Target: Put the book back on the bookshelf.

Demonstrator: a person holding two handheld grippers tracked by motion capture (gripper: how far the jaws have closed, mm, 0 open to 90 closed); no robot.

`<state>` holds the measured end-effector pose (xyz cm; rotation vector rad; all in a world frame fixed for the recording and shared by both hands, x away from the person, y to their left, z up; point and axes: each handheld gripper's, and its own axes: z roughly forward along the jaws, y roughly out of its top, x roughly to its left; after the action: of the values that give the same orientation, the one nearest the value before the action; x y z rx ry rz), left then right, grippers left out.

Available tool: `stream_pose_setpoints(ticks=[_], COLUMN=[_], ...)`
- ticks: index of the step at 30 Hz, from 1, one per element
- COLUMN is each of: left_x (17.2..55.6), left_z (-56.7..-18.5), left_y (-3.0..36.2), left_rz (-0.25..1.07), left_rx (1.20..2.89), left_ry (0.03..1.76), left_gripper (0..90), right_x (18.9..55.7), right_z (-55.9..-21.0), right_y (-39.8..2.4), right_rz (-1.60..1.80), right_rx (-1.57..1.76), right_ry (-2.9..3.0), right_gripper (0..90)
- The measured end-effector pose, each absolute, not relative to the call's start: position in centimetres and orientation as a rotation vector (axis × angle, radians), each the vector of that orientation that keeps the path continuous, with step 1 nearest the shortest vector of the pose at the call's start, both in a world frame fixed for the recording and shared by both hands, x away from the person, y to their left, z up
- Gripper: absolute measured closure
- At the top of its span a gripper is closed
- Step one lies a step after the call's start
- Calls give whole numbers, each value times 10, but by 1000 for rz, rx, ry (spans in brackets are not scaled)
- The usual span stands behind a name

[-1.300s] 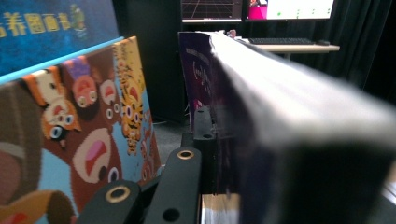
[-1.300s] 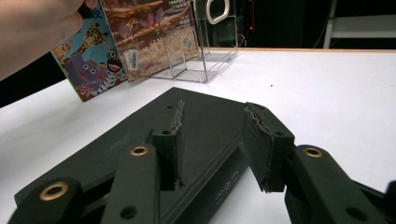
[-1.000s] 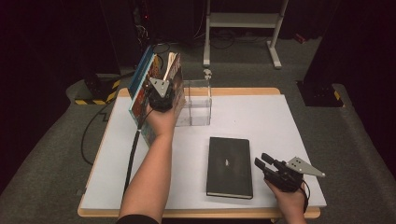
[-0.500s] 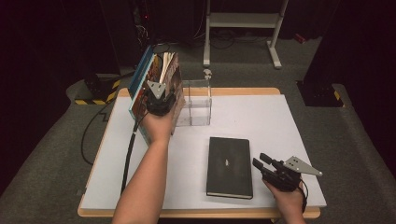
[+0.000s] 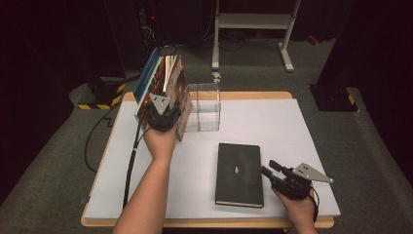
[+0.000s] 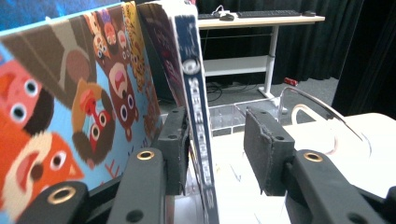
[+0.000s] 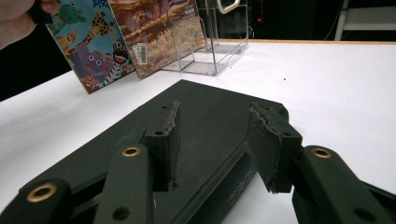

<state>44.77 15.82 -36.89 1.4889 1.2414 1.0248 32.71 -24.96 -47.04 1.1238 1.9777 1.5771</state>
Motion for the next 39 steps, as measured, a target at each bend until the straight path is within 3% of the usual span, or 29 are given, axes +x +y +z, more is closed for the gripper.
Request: stream_pose_setpoints(ticks=[28,39], left_x=[382,353], left_z=[-414,-457], left_y=[155,165], left_rz=[908,627], left_rx=[1559,1689], left_ry=[1153,1131], left_gripper=[595,498], right_x=[330,332], right_z=[-473,-475], right_y=[-247,-244], right_rz=[1574,1563], right_rx=[1128,1150], right_ry=[2009,2050], right_gripper=[525,511])
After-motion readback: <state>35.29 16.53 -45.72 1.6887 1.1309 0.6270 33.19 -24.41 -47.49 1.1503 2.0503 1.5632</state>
